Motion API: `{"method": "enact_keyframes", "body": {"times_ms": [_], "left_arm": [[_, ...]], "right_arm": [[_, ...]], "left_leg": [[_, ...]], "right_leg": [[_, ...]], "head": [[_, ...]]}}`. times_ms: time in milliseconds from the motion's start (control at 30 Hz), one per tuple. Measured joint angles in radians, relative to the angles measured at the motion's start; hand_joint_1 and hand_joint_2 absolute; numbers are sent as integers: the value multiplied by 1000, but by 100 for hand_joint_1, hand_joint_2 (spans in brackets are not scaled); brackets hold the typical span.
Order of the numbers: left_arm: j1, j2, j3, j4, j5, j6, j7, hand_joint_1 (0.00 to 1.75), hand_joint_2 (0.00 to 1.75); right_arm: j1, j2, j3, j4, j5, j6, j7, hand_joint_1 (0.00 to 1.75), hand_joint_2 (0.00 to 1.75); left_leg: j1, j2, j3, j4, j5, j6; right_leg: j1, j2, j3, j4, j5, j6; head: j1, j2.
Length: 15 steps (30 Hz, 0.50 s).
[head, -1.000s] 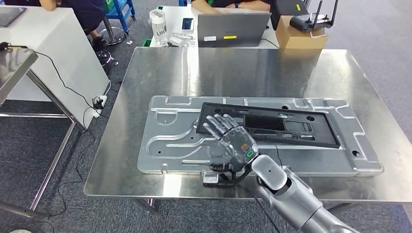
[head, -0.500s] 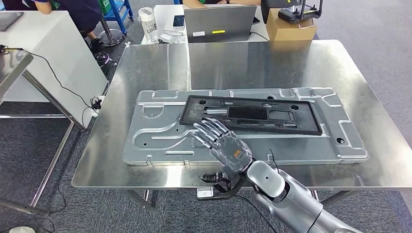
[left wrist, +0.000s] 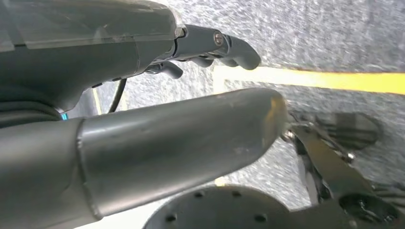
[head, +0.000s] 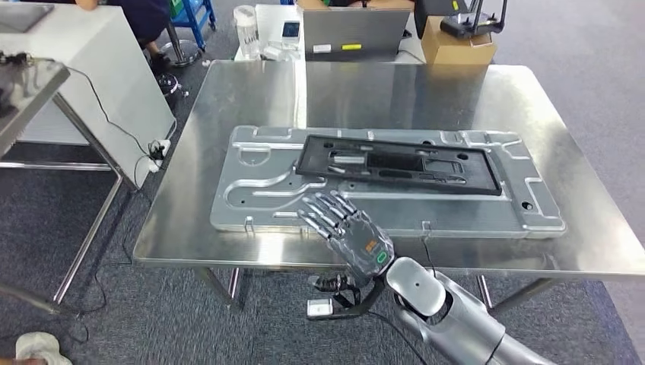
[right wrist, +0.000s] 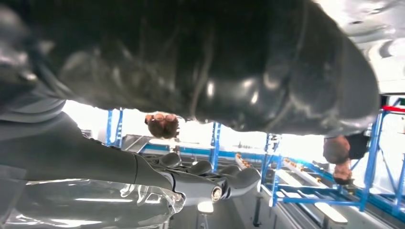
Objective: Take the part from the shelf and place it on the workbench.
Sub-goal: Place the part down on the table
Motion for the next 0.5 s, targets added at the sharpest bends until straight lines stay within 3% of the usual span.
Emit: {"method": "enact_keyframes", "body": {"times_ms": [67, 100, 133, 167, 233, 300, 333, 433, 467, 500], "left_arm": [[0, 0, 0, 0, 0, 0, 0, 0, 0], [0, 0, 0, 0, 0, 0, 0, 0, 0], [0, 0, 0, 0, 0, 0, 0, 0, 0], [0, 0, 0, 0, 0, 0, 0, 0, 0], [0, -1, 0, 0, 1, 1, 1, 0, 0], [1, -5, 0, 0, 4, 3, 2, 0, 0], [2, -6, 1, 0, 5, 4, 2, 0, 0], [5, -8, 6, 0, 12, 9, 6, 0, 0], [7, -9, 8, 0, 13, 11, 7, 0, 0], [8, -9, 11, 0, 14, 13, 8, 0, 0]], "right_arm": [[3, -3, 0, 0, 0, -1, 0, 0, 0], [6, -4, 0, 0, -1, -2, 0, 0, 0], [9, -6, 0, 0, -1, -3, 0, 0, 0], [13, -7, 0, 0, -2, -5, 1, 0, 0], [28, -9, -2, -5, -18, -14, 2, 0, 0], [63, -9, -11, -17, -54, -27, 0, 0, 0], [88, -8, -17, -22, -81, -33, -5, 0, 0], [200, 10, -43, -20, -214, -47, -33, 0, 0], [245, 23, -54, -8, -266, -60, -41, 0, 0], [289, 39, -64, 12, -309, -83, -44, 0, 0]], "left_leg": [[-4, 4, -29, 1, 23, 8], [-6, 4, -46, 4, 33, 8], [-8, 4, -63, 9, 42, 8], [-9, 4, -80, 14, 51, 7], [-11, 4, -111, 29, 65, 3], [-13, 2, -128, 43, 76, -5], [-12, 1, -131, 46, 82, -10], [-8, -4, -136, 45, 90, -29], [-6, -6, -142, 59, 66, -36], [-4, -7, -153, 89, 24, -43]], "right_leg": [[0, 0, -30, 118, -101, 3], [0, 0, -38, 173, -126, 5], [1, 0, -34, 206, -127, 6], [1, 0, -14, 206, -109, 5], [3, 0, 78, 106, -65, -1], [8, -1, 171, -28, -71, -13], [12, -2, 194, -65, -82, -19], [14, -7, 192, -86, -65, -37], [12, -10, 183, -89, -53, -46], [8, -13, 172, -93, -40, -53]], "head": [[0, 0], [0, 0], [0, 0], [0, 0], [0, 0], [0, 0], [0, 0], [0, 0], [0, 0], [0, 0]]}}
